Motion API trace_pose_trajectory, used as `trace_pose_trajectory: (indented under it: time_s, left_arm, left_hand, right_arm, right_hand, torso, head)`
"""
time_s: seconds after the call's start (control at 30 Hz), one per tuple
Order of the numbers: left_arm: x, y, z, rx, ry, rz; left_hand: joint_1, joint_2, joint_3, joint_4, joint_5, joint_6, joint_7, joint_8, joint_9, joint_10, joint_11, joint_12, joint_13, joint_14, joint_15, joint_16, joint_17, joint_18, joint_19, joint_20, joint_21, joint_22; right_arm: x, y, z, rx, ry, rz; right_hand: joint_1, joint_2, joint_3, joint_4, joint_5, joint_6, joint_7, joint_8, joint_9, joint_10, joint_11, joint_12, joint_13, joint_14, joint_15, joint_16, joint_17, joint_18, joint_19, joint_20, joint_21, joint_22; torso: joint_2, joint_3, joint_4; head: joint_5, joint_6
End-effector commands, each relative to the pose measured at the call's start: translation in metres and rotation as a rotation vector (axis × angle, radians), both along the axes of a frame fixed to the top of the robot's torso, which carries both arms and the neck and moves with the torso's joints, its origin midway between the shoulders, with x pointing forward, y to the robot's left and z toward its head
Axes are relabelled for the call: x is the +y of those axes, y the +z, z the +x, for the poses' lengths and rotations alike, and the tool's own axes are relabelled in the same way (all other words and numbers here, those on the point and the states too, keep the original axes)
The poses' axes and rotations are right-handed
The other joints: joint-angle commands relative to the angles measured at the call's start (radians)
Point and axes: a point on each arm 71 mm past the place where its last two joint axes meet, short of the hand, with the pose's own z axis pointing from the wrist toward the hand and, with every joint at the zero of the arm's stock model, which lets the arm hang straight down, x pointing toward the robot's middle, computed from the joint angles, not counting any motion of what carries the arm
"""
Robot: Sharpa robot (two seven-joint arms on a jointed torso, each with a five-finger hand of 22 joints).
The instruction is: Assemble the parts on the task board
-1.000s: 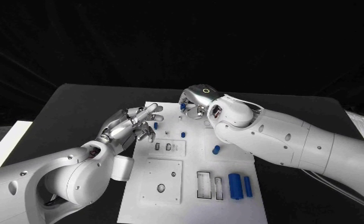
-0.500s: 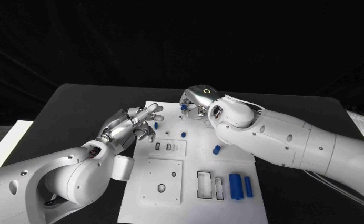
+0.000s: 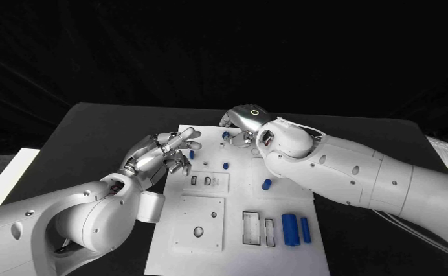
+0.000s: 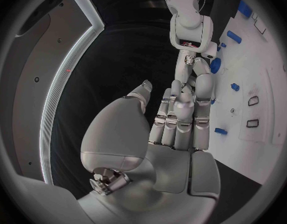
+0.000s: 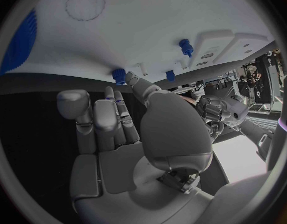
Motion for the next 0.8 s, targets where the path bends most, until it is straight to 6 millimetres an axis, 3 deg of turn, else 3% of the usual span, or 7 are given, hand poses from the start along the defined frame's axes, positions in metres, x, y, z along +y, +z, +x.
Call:
trace_pose_trajectory:
  time_s: [0.03, 0.37, 0.5, 0.6, 0.73, 0.77, 0.8]
  left_arm:
    - [-0.002, 0.001, -0.001, -0.005, -0.019, -0.01]
    - [0.001, 0.001, 0.0, -0.005, -0.011, -0.009]
    - [0.004, 0.001, 0.001, -0.004, -0.004, -0.008]
    - [0.007, 0.0, 0.002, -0.003, 0.004, -0.006]
    - [0.01, 0.0, 0.003, -0.003, 0.012, -0.003]
    - [0.01, 0.0, 0.004, -0.003, 0.013, -0.003]
    - [0.011, -0.001, 0.004, -0.003, 0.014, -0.002]
  left_hand:
    - [-0.002, 0.009, -0.003, -0.001, -0.003, -0.008, -0.001, -0.004, -0.001, -0.007, 0.0, 0.004, 0.002, -0.008, 0.002, -0.004, -0.001, 0.019, -0.008, 0.0, -0.004, -0.001]
    - [-0.002, 0.009, -0.003, -0.001, -0.003, -0.008, -0.001, -0.004, -0.001, -0.007, 0.001, 0.004, 0.002, -0.008, 0.002, -0.004, -0.001, 0.019, -0.008, 0.0, -0.004, -0.001]
    - [-0.002, 0.009, -0.003, -0.001, -0.003, -0.008, -0.001, -0.004, -0.001, -0.007, 0.001, 0.004, 0.002, -0.008, 0.002, -0.004, -0.001, 0.019, -0.008, 0.0, -0.004, -0.001]
    - [-0.002, 0.009, -0.003, -0.001, -0.003, -0.008, -0.001, -0.004, -0.001, -0.008, 0.001, 0.004, 0.002, -0.008, 0.002, -0.005, -0.002, 0.019, -0.009, 0.001, -0.005, -0.002]
    - [-0.002, 0.009, -0.003, -0.001, -0.003, -0.008, -0.001, -0.004, -0.001, -0.008, 0.001, 0.004, 0.002, -0.008, 0.002, -0.005, -0.002, 0.019, -0.009, 0.001, -0.005, -0.002]
    - [-0.002, 0.009, -0.003, -0.001, -0.003, -0.008, -0.001, -0.004, -0.001, -0.008, 0.001, 0.004, 0.002, -0.008, 0.002, -0.005, -0.002, 0.019, -0.009, 0.001, -0.005, -0.002]
    - [-0.002, 0.009, -0.003, -0.001, -0.003, -0.008, -0.001, -0.004, -0.001, -0.008, 0.001, 0.004, 0.002, -0.008, 0.002, -0.005, -0.002, 0.019, -0.009, 0.001, -0.005, -0.002]
  right_arm:
    - [-0.001, 0.001, 0.0, -0.014, 0.002, 0.007]
    - [-0.017, 0.011, -0.013, -0.055, 0.016, 0.082]
    - [-0.04, 0.019, -0.022, -0.023, -0.002, 0.148]
    - [-0.061, 0.024, -0.028, 0.056, -0.038, 0.186]
    - [-0.084, 0.029, -0.032, 0.138, -0.085, 0.183]
    - [-0.09, 0.029, -0.033, 0.156, -0.098, 0.175]
    - [-0.099, 0.03, -0.033, 0.18, -0.119, 0.16]
  right_hand:
    - [0.007, -0.005, -0.011, 0.004, -0.003, -0.007, -0.001, -0.001, -0.001, 0.004, -0.002, 0.005, 0.002, 0.003, 0.007, -0.005, -0.002, 0.006, -0.004, 0.001, -0.005, -0.001]
    - [0.008, 0.002, -0.024, 0.031, 0.006, 0.019, -0.002, 0.006, 0.001, 0.097, -0.013, 0.038, 0.016, 0.012, -0.001, 0.006, 0.018, 0.002, 0.009, -0.005, 0.009, 0.02]
    - [-0.029, -0.037, -0.058, 0.061, 0.027, 0.026, 0.001, 0.005, 0.001, 0.22, -0.028, 0.092, 0.048, 0.033, -0.011, 0.064, 0.112, -0.014, 0.043, -0.013, 0.067, 0.114]
    - [-0.043, -0.072, -0.142, 0.083, 0.075, 0.002, -0.021, 0.002, -0.003, 0.356, -0.057, 0.189, 0.116, 0.044, -0.034, 0.103, 0.174, -0.021, 0.061, -0.033, 0.101, 0.164]
    - [0.005, -0.055, -0.323, 0.132, 0.121, -0.069, -0.023, 0.007, -0.006, 0.379, -0.064, 0.361, 0.289, 0.054, -0.041, 0.16, 0.27, -0.035, 0.081, -0.046, 0.149, 0.237]
    - [0.029, -0.048, -0.38, 0.16, 0.127, -0.09, -0.021, 0.008, -0.005, 0.398, -0.062, 0.565, 0.501, 0.057, -0.042, 0.177, 0.298, -0.04, 0.086, -0.042, 0.162, 0.258]
    - [0.069, -0.045, -0.451, 0.234, 0.127, -0.112, -0.018, 0.016, -0.002, 0.407, -0.052, 0.858, 0.809, 0.061, -0.029, 0.201, 0.343, -0.041, 0.091, -0.043, 0.181, 0.287]
  torso:
    - [0.001, -0.0005, 0.0009]
    - [-0.001, 0.0024, -0.0039]
    - [-0.002, 0.0036, -0.0082]
    - [-0.004, 0.0065, -0.016]
    - [-0.009, 0.0096, -0.0242]
    - [-0.01, 0.0105, -0.0266]
    - [-0.012, 0.0107, -0.029]
  head:
    - [-0.001, -0.002]
    - [-0.003, 0.003]
    - [-0.003, 0.008]
    - [-0.004, 0.012]
    - [-0.004, 0.013]
    - [-0.003, 0.013]
    - [-0.003, 0.013]
